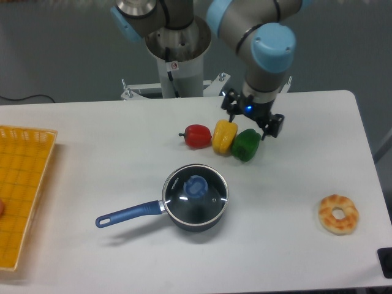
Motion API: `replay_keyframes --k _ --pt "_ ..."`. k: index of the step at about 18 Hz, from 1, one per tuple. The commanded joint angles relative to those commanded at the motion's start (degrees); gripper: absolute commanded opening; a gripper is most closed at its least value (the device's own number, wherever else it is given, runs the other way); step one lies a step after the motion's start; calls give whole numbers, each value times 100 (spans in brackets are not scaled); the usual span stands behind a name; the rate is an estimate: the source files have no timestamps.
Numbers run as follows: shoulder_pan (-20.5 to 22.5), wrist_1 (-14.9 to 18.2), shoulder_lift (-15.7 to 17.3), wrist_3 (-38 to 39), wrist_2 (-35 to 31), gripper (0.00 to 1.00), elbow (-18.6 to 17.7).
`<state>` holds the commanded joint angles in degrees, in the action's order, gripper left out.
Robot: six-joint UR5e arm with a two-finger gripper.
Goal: Open the lid
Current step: 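Move the open gripper over the peppers toward the saucepan lid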
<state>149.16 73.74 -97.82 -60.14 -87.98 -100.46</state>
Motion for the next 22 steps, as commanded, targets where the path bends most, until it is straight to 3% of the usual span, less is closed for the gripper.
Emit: replay_keyframes --k 10,16,22 --pt "-449 -53 -70 1715 264 100 17" --pt "-598 -483 -237 2611 220 100 61" --pt "-888 -563 -571 3595 53 100 289"
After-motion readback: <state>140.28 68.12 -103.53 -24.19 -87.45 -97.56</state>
